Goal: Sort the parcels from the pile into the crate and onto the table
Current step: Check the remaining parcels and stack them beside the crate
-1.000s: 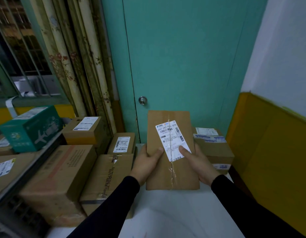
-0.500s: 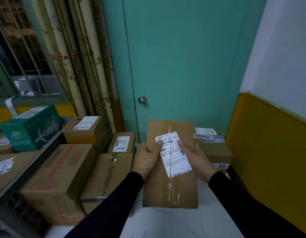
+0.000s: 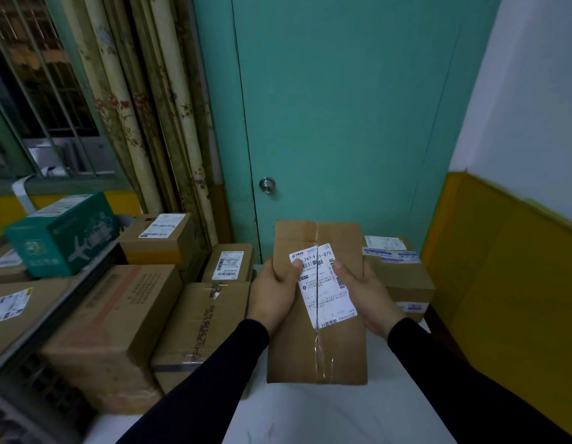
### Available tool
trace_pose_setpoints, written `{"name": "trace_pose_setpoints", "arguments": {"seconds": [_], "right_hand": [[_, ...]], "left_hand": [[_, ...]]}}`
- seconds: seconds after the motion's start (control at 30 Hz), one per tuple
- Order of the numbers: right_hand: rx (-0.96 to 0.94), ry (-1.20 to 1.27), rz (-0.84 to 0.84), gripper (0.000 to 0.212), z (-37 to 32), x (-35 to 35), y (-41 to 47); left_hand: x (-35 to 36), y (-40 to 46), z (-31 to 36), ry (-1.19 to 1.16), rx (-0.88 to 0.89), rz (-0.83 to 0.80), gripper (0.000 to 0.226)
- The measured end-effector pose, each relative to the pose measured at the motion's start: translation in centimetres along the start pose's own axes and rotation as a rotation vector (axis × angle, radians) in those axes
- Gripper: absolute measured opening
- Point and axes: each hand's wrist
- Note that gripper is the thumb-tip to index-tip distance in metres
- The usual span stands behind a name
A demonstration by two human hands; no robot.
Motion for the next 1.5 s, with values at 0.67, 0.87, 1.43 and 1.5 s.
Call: {"name": "trace_pose_setpoints", "arguments": {"seconds": [0.67, 0.87, 1.43, 1.5], "right_hand": [[0.31, 0.308, -0.104, 0.084, -0.4, -0.9, 0.1], [0.306, 0.287, -0.245, 0.049, -0.3, -0.9, -0.6], [0.198, 0.203, -0.218, 0.077, 1.5, -0.4, -0.5], [0.193, 0.194, -0.224, 0.076, 1.4, -0.5, -0.4]], "left_hand": [[-3.0, 0.2, 2.0, -0.633, -0.463, -0.105, 0.057], [-3.0, 0.1, 0.8, -0.514, -0.519, -0.142, 0.051], [-2.2, 0.0, -0.4, -0.399, -0.386, -0.258, 0.087], [-2.3, 0.1, -0.5, -0.383, -0.374, -0.265, 0.081]]}}
Point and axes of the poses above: each hand's wrist, its own y-axis towards the middle knuckle, its own x-axis out of the palm, z = x × y, and after that the axes turned 14 degrees about -y, right-handed
